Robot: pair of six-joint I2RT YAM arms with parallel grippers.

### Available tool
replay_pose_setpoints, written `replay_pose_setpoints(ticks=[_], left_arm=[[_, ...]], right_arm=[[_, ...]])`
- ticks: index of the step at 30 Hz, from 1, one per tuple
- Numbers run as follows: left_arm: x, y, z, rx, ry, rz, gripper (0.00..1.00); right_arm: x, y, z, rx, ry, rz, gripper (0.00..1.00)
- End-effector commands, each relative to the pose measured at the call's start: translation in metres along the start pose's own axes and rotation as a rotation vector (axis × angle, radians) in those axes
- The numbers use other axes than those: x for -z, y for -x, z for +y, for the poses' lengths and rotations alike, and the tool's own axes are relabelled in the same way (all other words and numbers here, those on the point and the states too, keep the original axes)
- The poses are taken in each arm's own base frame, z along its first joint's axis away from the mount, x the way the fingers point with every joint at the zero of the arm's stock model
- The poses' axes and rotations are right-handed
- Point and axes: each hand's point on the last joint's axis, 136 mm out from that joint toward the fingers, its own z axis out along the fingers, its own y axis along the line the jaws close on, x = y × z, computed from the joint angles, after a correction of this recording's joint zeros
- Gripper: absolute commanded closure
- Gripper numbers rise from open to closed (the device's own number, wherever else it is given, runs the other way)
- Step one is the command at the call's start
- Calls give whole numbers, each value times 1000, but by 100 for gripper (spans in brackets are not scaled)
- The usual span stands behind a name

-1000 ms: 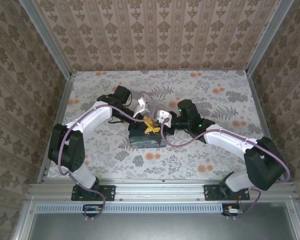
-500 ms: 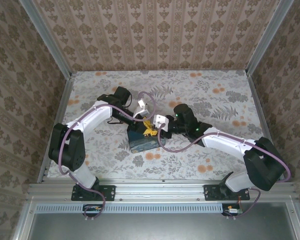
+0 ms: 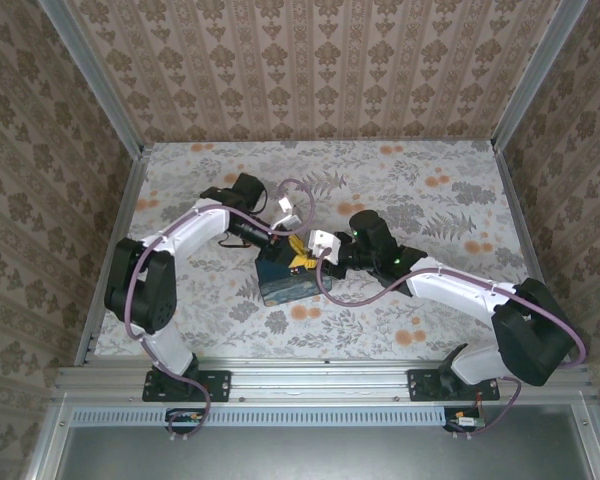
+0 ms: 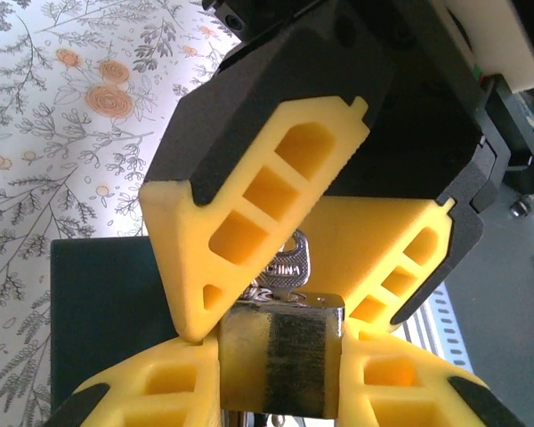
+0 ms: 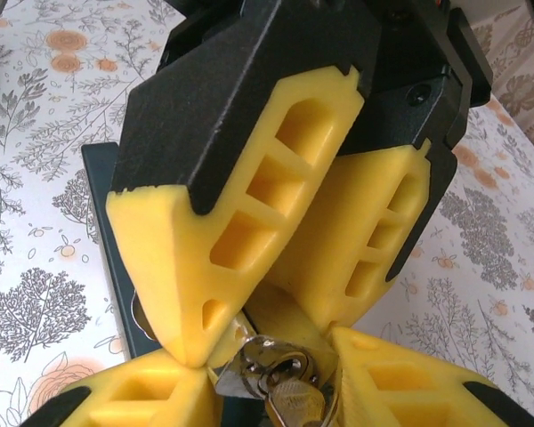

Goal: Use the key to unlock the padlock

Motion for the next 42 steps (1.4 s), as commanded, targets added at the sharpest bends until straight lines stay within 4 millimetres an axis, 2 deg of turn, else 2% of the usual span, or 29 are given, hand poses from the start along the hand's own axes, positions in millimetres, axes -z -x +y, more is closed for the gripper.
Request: replay_pose_setpoints(ticks=[1,7,10,20,28,31,34,35,37,42], left_arm=[[2,24,25,-99,66,-37,72],[12,29,23,-135,108,-47,58],[30,32,28,-139,149,-79,54],[56,30,35,-100,226,-124,55],[71,15,55,-37,478,-145,57],[85,14,70,17,629,-189,60],[93,11,74,47,710,-238,62],[95,9,74,58,726,-251,61],[101,0,81,99,794,-255,61],[112,-16,89,205,897,-249,61]], right_arm=[[-7,30,19,1,117,-93,66],[-12,8,23,-44,130,-16,64],[-12,3,23,-63,129,-2,64],[-11,-2,27,-93,152,21,66],[-13,-10,8,-138,87,77,67],[-14,-12,-2,-204,79,91,72],[-15,-12,-12,-281,75,88,83],[-15,-11,-14,-300,79,87,84],[-14,-9,-15,-320,97,85,82],[-5,3,-15,-301,115,68,66]])
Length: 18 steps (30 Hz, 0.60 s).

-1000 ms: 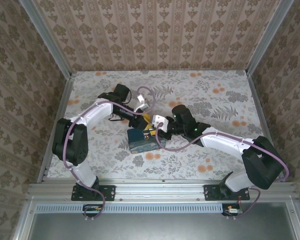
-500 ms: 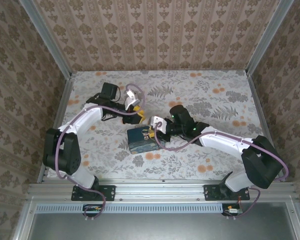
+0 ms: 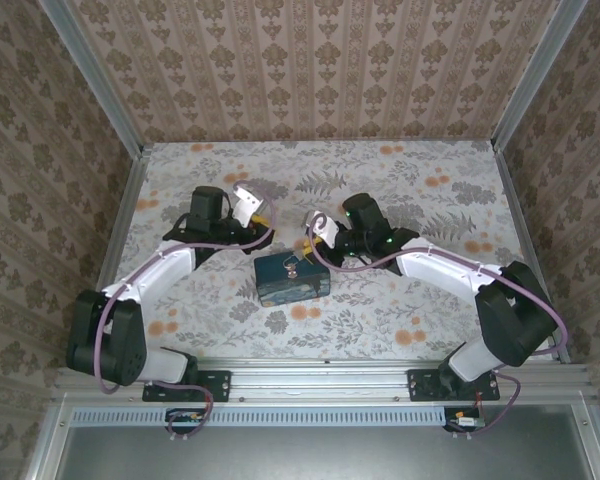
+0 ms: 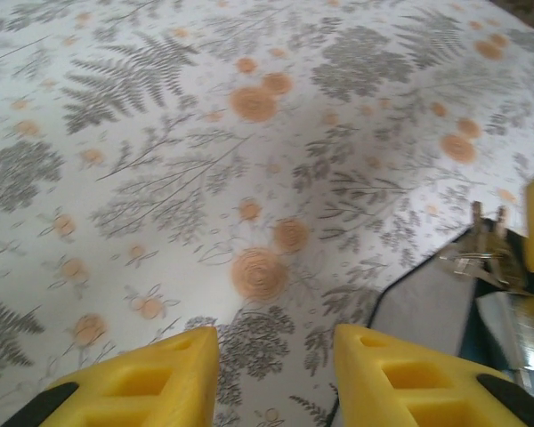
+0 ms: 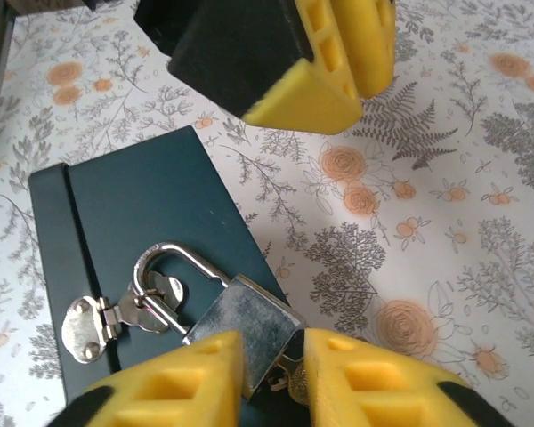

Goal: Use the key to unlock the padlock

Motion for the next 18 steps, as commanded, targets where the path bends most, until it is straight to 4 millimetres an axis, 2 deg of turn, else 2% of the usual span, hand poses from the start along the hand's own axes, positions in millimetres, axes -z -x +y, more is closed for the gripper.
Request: replay_pose_setpoints(ticks=[1,6,9,18], left_arm=[[10,7,22,90,148,-35,60],[16,3,19,209,162,-3,59],[17,-7,13,261,165,49,58],[27,-34,-10,372,172,169,58]], right_arm=[[11,14,8,1,42,-10,64],[31,30,15,126,83,-26,55],[37,30,22,208,168,-16,51],[27,29,12,294,233,0,48]])
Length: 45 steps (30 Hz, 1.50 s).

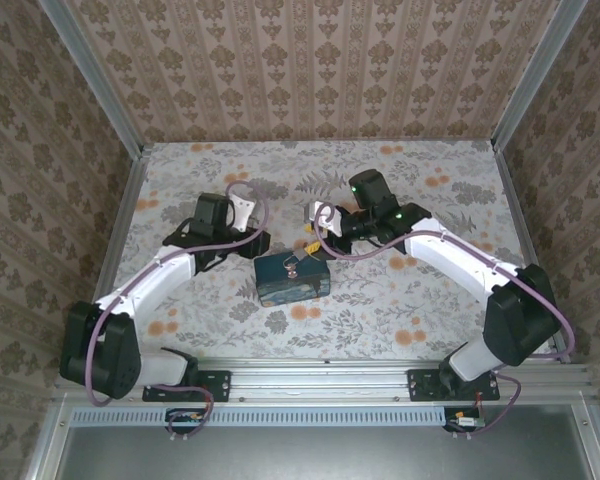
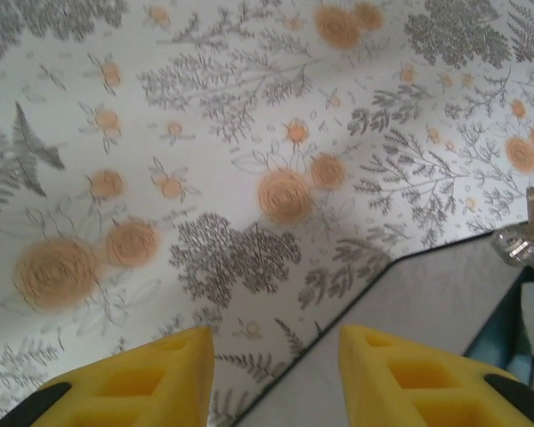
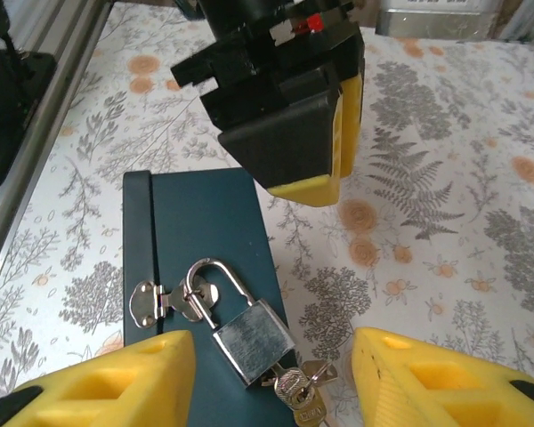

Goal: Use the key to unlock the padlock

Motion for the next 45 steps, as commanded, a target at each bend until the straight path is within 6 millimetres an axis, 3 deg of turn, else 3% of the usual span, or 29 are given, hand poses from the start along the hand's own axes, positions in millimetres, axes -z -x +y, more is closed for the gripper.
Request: replay_pose_setpoints(ticks=[1,5,23,30,39,45], left_arm=[[17,-7,-5,47,16,30,58],[22,-14,-12,9,-13,41,58],[9,-17,-15,-16,-63,52,62],[7,-19,-13,-17,-70,55,62],[9,-13,-15,-11,-79,38,62],[10,2,-22,-20,-105,6,62]], right_arm=[[-8,-5,9,29,95,11,49],[-18,-9,10,29,119,21,48],[-46,-31,3,-2,135,68,45],[-52,-34,13,-25,181,63,47],[-44,-35,26,-66,190,106,57],[-26,-22,30,-84,150,108,61]])
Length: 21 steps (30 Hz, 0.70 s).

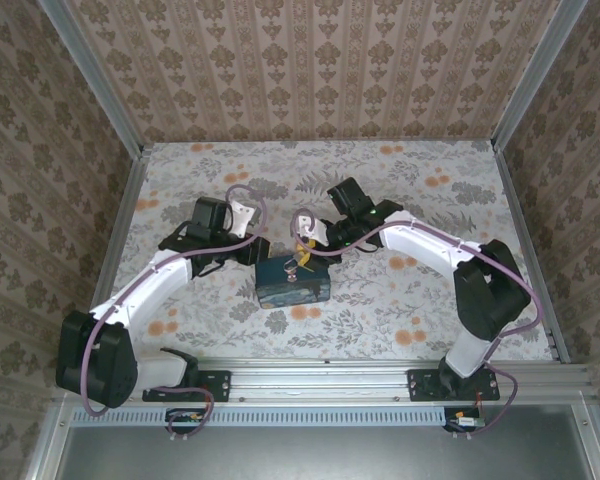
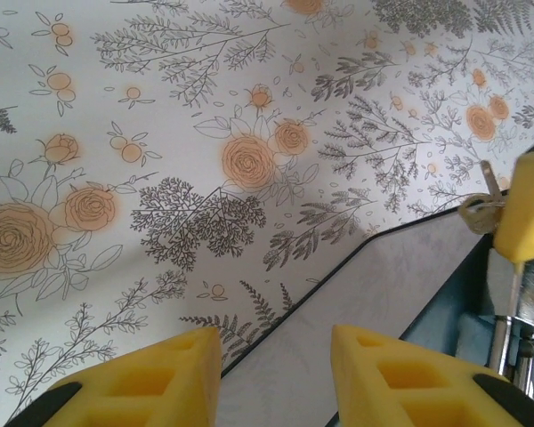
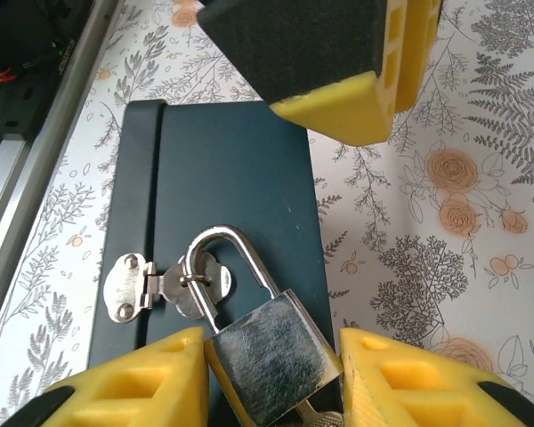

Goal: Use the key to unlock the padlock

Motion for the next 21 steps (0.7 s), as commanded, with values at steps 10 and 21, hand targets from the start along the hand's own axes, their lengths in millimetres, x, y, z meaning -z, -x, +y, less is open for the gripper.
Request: replay_pose_setpoints(ticks=[10,21], left_arm=[[-7,29,-13,-26,-40,-43,63],[-5,34,-14,-30,-40,-43,63]], right_arm=[[21,11,12,-184,19,59,65],[23,9,9,-157,-24,57,52]])
